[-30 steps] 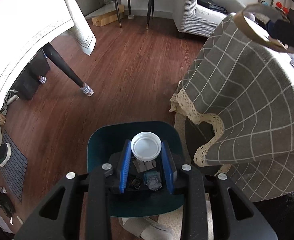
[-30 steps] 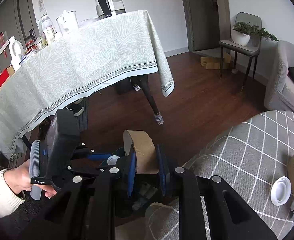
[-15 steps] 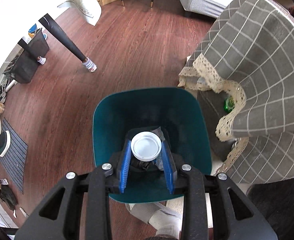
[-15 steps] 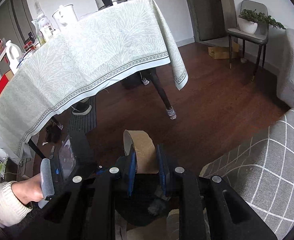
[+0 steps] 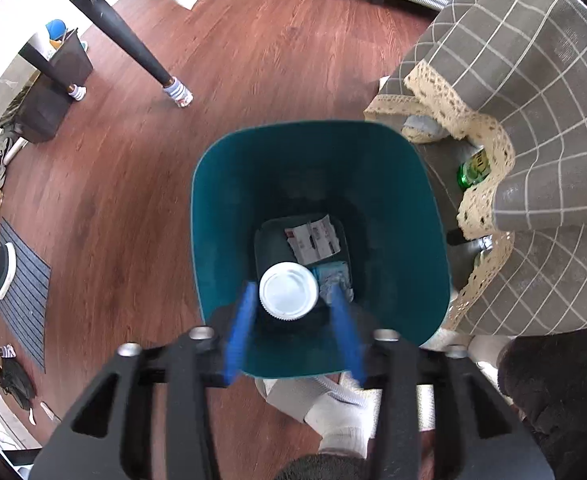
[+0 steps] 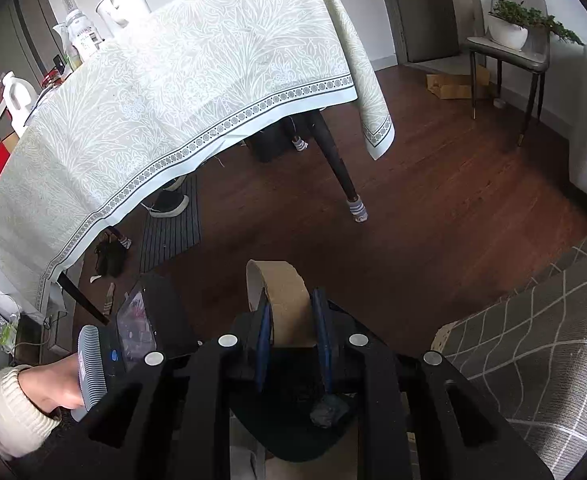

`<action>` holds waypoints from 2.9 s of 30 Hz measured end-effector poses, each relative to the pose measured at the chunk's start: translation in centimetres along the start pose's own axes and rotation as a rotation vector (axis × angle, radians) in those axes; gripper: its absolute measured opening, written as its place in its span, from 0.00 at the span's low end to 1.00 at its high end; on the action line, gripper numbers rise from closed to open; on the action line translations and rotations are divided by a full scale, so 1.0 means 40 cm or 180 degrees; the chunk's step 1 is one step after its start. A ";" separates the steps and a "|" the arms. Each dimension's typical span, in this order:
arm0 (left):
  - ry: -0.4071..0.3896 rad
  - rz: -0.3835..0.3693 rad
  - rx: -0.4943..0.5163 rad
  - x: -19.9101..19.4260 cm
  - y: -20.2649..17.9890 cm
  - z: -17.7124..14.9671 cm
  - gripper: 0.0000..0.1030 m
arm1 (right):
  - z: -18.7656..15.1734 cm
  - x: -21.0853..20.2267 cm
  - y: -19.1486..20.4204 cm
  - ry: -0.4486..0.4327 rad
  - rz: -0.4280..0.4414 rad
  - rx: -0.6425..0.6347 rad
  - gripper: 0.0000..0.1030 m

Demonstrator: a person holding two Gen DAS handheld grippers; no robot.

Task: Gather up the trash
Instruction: 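Open the left tool to drop the lid while the right tool holds the tube over the bin, then open the right tool to drop the cardboard tube into the bin, then move both open tools from the bin back over the table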

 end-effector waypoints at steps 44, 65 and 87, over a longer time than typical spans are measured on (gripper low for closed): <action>-0.1789 0.0162 -0.0579 -0.411 0.091 0.254 0.37 | -0.443 0.229 -0.016 0.1423 -0.0439 -0.0177 0.20; -0.2188 0.0009 -0.0692 -0.517 0.003 0.367 0.37 | -0.450 0.135 -0.001 0.1298 -0.0317 -0.0326 0.21; -0.2378 -0.0239 -0.0766 -0.544 -0.151 0.466 0.61 | -0.145 -0.207 0.041 -0.0070 -0.0291 -0.0366 0.44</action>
Point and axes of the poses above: each gripper's, at about its wrist camera, not at the fingertips, and x roughly the way its jaws point, y to its left, z to its top, the point moved 10 cm from there along x, roughly the way its jaws point, and after that the axes turned 15 degrees about -y, right-handed, at the moved point
